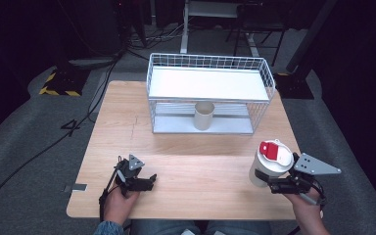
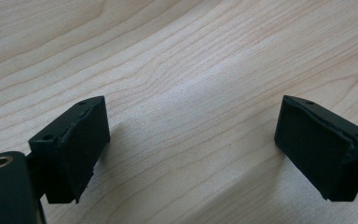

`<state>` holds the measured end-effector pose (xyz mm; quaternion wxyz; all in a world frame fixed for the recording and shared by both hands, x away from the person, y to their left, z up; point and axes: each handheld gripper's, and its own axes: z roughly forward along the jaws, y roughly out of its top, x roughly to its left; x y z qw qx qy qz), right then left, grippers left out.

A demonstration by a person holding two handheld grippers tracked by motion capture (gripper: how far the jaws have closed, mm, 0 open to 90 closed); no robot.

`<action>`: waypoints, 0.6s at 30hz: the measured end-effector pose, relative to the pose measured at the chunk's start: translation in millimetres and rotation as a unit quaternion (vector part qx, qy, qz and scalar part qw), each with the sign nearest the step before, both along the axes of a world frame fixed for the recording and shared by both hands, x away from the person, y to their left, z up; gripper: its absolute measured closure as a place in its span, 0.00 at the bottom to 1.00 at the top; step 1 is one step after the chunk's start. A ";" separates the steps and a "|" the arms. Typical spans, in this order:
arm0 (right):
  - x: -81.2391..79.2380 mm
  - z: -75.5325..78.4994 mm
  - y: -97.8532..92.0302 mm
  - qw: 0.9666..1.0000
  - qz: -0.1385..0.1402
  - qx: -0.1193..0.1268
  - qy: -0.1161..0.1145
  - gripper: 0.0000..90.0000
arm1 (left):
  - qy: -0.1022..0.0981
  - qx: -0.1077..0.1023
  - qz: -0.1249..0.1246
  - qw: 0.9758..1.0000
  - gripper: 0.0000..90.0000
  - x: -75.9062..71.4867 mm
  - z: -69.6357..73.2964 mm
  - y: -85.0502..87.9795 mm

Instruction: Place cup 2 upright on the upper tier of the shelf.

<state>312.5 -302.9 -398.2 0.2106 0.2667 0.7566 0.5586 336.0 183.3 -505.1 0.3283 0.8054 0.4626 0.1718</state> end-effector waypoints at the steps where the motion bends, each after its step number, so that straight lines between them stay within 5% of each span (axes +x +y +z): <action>1: 2.2 2.5 1.4 1.000 0.002 0.000 -0.001 0.14 | 0.000 0.000 0.002 1.000 0.12 0.0 0.0 -0.1; 18: 39.6 41.4 20.3 1.000 0.013 -0.008 -0.012 0.14 | 0.002 0.000 0.026 1.000 0.12 1.9 0.1 -0.6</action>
